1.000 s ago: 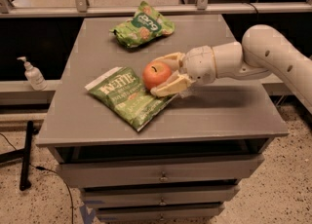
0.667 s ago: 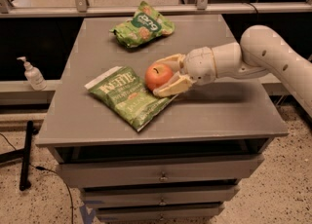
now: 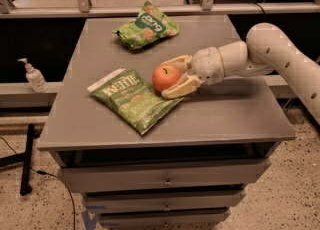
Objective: Move apple near green jalapeno chip bag
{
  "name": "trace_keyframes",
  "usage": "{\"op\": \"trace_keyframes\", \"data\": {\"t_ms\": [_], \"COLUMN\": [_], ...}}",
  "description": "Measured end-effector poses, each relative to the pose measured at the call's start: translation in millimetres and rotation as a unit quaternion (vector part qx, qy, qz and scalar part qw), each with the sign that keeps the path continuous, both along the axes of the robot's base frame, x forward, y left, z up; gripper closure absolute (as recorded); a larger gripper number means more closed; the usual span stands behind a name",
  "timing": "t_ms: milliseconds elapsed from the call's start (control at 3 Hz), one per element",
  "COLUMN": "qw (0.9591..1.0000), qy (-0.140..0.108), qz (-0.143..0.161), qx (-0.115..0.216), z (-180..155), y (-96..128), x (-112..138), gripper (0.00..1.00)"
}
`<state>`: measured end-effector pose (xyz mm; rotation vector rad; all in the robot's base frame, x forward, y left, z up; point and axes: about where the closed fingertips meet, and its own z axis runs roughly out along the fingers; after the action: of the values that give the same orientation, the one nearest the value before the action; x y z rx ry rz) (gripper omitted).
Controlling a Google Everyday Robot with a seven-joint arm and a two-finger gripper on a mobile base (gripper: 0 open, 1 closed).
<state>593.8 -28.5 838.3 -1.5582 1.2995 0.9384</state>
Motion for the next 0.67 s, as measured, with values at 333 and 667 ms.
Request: {"op": "trace_keyframes", "data": {"t_ms": [333, 667], "qw": [1.0, 1.0], "qy": [0.0, 0.0], "qz": [0.0, 0.0], "qx": [0.0, 0.0], "z": [1.1, 1.1], "y": [0.0, 0.0], "x": [0.0, 0.0], "gripper": [0.36, 0.12]}}
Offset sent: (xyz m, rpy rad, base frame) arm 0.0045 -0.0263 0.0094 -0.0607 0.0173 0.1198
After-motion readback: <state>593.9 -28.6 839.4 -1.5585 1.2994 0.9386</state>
